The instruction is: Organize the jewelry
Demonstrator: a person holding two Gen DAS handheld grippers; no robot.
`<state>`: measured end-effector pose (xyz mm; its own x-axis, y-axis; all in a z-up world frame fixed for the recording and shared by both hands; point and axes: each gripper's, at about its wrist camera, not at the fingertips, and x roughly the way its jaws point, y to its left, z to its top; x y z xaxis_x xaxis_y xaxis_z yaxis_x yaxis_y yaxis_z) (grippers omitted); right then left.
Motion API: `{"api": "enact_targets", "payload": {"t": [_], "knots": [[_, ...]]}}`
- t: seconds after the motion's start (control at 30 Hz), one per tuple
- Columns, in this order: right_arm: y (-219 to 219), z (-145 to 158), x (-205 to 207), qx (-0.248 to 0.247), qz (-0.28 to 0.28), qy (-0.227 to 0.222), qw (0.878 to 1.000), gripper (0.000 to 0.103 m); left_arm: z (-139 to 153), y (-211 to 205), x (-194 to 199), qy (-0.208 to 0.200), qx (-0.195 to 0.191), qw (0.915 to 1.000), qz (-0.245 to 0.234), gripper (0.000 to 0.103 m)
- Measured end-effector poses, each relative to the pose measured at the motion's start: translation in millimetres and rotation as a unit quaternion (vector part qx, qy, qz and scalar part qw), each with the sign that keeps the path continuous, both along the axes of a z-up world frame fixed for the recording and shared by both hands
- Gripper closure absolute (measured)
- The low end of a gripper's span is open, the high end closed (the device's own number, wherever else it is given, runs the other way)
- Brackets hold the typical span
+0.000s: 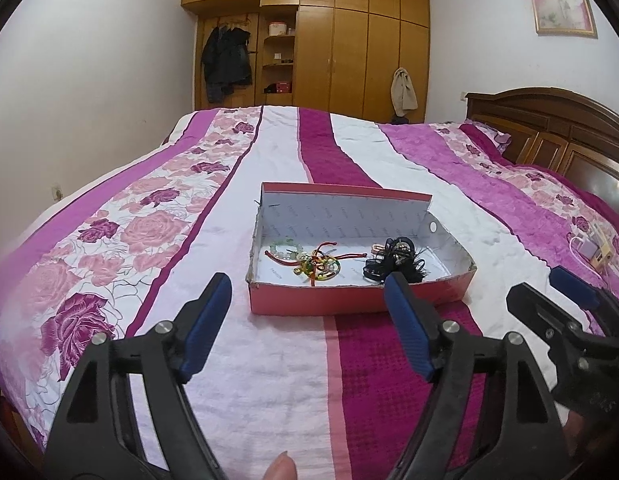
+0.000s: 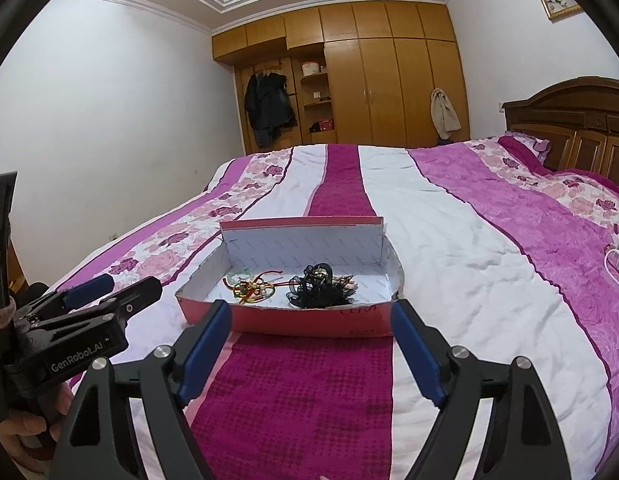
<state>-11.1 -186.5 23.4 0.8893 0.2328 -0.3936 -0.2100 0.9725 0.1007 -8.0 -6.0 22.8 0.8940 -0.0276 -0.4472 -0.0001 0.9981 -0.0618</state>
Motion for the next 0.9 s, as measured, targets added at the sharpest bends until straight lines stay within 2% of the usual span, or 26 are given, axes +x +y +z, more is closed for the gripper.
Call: {"api": "enact_targets", "payload": {"t": [0.1, 0.3, 0.33, 0.43, 0.9], "knots": [[-1.4, 0.3, -0.9, 0.004, -0.003, -0.007, 1.0, 0.001, -0.2, -0.2, 0.0, 0.0, 0.002, 1.0, 0.002, 0.026], [0.4, -0.6, 0.7, -0.001, -0.004, -0.007, 1.0, 0.0, -1.0, -0.5, 1.0, 0.0, 0.007, 0.9999, 0.009, 0.024], [0.9, -0.8, 0.7, -0.002, -0.004, -0.007, 1.0, 0.0, -0.9, -0.6, 1.0, -0.001, 0.008, 0.9999, 0.011, 0.022], [0.5, -1.0, 0.8, -0.002, -0.006, -0.009, 1.0, 0.0, -1.1, 2.1, 1.3, -0.003, 0.007, 0.9997, 0.021, 0.003], [0.1, -1.6, 1.6, -0.002, -0.006, -0.009, 1.0, 0.0, -1.7, 5.8, 1.5, -0.005, 0.003, 0.9997, 0.025, 0.004]]}}
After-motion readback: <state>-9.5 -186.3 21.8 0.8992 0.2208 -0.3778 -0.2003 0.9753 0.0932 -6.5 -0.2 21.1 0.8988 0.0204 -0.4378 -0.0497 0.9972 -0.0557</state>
